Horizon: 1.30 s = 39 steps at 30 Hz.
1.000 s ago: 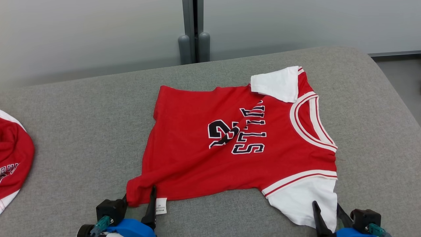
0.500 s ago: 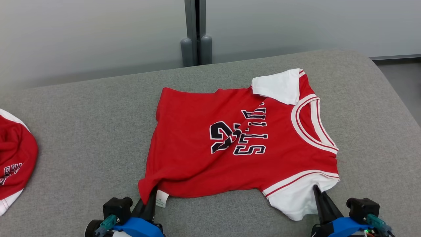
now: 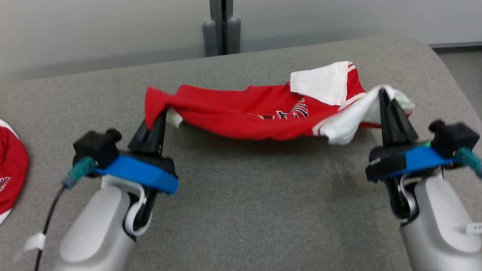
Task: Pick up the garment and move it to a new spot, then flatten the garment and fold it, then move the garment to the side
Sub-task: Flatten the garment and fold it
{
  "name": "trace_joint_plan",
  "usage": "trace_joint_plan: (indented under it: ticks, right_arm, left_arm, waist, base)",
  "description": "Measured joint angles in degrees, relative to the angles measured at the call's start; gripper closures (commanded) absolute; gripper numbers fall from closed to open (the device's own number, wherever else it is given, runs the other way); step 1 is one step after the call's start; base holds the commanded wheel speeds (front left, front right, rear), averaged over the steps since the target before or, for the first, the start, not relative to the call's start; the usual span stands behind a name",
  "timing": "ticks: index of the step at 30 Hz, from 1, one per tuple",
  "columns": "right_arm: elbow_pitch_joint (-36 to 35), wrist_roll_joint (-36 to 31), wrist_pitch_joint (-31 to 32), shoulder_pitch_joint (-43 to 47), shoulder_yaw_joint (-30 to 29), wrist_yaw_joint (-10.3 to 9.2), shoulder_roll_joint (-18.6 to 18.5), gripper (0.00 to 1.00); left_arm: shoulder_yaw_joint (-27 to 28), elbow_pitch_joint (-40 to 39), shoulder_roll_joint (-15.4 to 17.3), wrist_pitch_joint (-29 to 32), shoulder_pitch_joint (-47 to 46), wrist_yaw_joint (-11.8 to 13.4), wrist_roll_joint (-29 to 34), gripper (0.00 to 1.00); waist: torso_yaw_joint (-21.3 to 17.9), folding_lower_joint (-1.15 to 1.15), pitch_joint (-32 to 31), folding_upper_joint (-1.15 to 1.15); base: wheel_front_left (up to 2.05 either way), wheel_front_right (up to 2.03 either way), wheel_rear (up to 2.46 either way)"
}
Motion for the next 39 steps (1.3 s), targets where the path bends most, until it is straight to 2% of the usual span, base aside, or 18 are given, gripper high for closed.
trace_joint_plan:
  ticks: [4,10,17,22,27,31,35,39]
  right_arm:
    - [2.64,2.55,-0.01,-12.22,2.25,0.00,-1.64,1.00]
    - [12.37,8.36,0.43,-34.21,4.69,0.00,-3.45,1.00]
    - [23.90,12.34,2.36,-60.54,4.21,0.00,-6.17,1.00]
    - [30.16,12.03,1.56,-73.99,4.90,0.00,-7.24,1.00]
    - [32.52,10.70,0.58,-80.67,8.76,0.00,-7.13,1.00]
    - [34.57,10.55,0.31,-81.03,11.38,0.00,-6.90,1.00]
    - [35.79,11.88,0.16,-77.73,13.47,0.00,-6.23,1.00]
    - [32.37,13.55,0.18,-69.74,15.32,0.00,-5.39,1.00]
  left_arm:
    - [-3.91,2.27,3.04,1.13,-11.76,0.00,-5.10,1.00]
    - [-5.00,8.56,5.41,4.88,-32.83,0.00,-12.85,1.00]
    - [-6.32,17.98,5.17,7.32,-54.85,0.00,-16.57,1.00]
    - [-7.44,22.83,3.80,6.80,-66.31,0.00,-19.75,1.00]
    - [-10.13,25.10,3.32,5.81,-73.10,0.00,-21.96,1.00]
    - [-12.81,26.31,3.53,5.11,-73.48,0.00,-24.37,1.00]
    - [-16.17,27.15,4.58,3.99,-70.15,0.00,-26.30,1.00]
    - [-18.19,26.62,5.24,2.47,-63.39,0.00,-29.70,1.00]
  waist:
    - [-0.46,0.00,3.43,0.00]
    - [-0.83,0.01,10.06,0.00]
    - [0.03,0.02,17.15,0.01]
    - [1.21,0.02,20.03,0.02]
    - [1.51,-0.01,21.21,0.01]
    - [1.55,0.00,21.90,0.01]
    - [1.82,-0.01,22.34,0.00]
    - [1.71,0.01,22.18,0.01]
  base:
    - [0.00,0.00,0.00]
    - [0.00,0.00,0.00]
    - [0.00,0.00,0.00]
    - [0.00,0.00,0.00]
    - [0.00,0.00,0.00]
    - [0.00,0.00,0.00]
    - [0.00,0.00,0.00]
    - [0.00,0.00,0.00]
